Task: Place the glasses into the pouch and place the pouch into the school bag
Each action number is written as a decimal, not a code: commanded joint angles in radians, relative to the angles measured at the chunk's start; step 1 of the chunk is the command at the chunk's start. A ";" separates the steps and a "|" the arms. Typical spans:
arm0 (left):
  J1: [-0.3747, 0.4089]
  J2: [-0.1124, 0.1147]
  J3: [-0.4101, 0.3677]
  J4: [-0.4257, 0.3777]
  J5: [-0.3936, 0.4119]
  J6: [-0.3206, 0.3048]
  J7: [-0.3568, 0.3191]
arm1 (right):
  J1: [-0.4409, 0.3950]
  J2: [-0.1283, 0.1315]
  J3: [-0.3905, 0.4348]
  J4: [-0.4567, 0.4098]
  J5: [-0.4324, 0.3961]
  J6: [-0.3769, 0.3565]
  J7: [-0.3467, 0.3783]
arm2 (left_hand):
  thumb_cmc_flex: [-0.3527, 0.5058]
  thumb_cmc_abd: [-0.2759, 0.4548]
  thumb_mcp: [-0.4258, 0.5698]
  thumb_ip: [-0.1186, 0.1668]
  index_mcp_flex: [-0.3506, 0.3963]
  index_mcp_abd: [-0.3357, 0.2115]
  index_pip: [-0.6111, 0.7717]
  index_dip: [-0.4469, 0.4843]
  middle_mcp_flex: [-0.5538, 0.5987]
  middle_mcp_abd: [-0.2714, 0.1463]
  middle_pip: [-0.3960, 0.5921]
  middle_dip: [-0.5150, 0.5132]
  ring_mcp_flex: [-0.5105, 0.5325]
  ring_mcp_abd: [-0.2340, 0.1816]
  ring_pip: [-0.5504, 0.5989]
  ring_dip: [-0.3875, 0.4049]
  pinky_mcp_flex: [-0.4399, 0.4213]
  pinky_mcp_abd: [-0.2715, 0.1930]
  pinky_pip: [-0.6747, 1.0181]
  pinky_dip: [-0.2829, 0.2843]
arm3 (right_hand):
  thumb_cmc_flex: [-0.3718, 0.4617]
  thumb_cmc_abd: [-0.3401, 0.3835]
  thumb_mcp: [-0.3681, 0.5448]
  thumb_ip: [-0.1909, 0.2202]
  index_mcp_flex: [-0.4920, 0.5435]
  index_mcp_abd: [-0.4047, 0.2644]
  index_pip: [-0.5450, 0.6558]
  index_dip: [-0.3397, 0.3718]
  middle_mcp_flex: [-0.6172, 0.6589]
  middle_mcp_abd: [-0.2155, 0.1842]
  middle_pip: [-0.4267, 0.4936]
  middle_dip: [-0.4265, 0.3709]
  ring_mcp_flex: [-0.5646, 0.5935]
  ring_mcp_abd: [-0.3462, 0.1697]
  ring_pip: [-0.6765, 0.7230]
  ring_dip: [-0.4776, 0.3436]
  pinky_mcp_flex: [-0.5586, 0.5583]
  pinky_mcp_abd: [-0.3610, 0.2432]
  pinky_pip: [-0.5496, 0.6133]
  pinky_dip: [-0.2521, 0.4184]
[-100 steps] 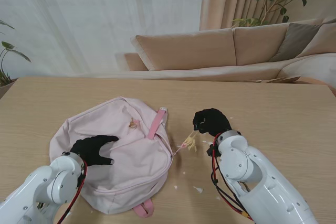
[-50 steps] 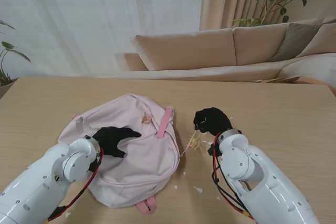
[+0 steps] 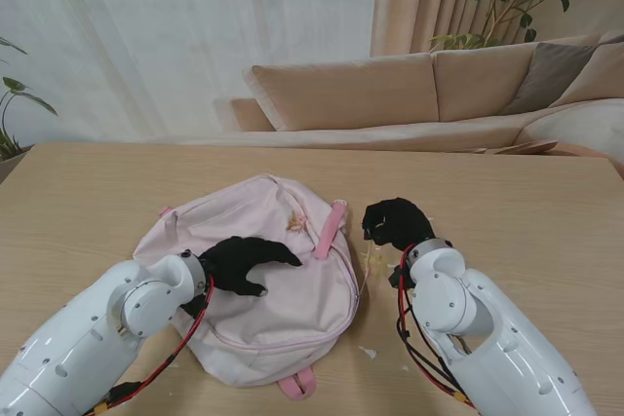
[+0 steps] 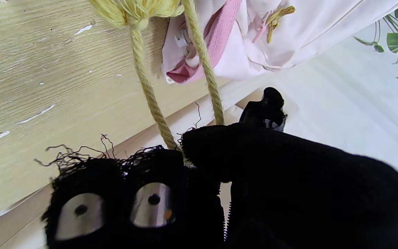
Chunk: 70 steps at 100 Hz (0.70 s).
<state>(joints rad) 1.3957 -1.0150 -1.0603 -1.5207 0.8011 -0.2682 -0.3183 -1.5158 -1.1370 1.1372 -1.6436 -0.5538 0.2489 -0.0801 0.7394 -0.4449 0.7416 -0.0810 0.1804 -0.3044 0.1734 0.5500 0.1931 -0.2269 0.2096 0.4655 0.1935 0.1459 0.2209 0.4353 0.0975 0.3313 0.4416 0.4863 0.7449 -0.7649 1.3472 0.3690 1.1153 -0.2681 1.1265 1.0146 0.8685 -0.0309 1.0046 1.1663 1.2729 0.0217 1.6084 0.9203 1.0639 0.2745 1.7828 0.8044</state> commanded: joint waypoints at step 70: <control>0.348 0.007 -0.006 -0.493 0.168 0.246 -0.087 | -0.001 -0.004 -0.012 -0.014 -0.010 0.000 0.003 | -0.162 0.208 -0.557 0.026 0.151 0.467 0.267 -0.178 0.190 0.340 0.160 -0.003 0.067 0.065 0.007 0.096 -0.052 -0.023 -0.227 0.244 | 0.039 0.226 0.051 0.043 0.034 -0.043 0.038 0.019 0.457 -0.051 0.255 0.022 0.041 -0.027 0.054 0.009 0.009 -0.010 0.290 0.017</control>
<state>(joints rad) 1.7217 -1.0035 -1.0816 -2.0089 0.9824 -0.0298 -0.3823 -1.5151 -1.1369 1.1303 -1.6482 -0.5636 0.2484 -0.0901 0.6228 -0.2373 0.2040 -0.0809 0.3442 0.1447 0.4647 0.3859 0.3918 0.0983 0.3886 0.4697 0.2585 0.2008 0.2454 0.5232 0.0597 0.3213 0.2333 0.7194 0.7449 -0.7644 1.3473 0.3690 1.1153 -0.2681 1.1267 1.0146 0.8685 -0.0309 1.0046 1.1663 1.2729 0.0217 1.6084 0.9203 1.0639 0.2745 1.7829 0.8044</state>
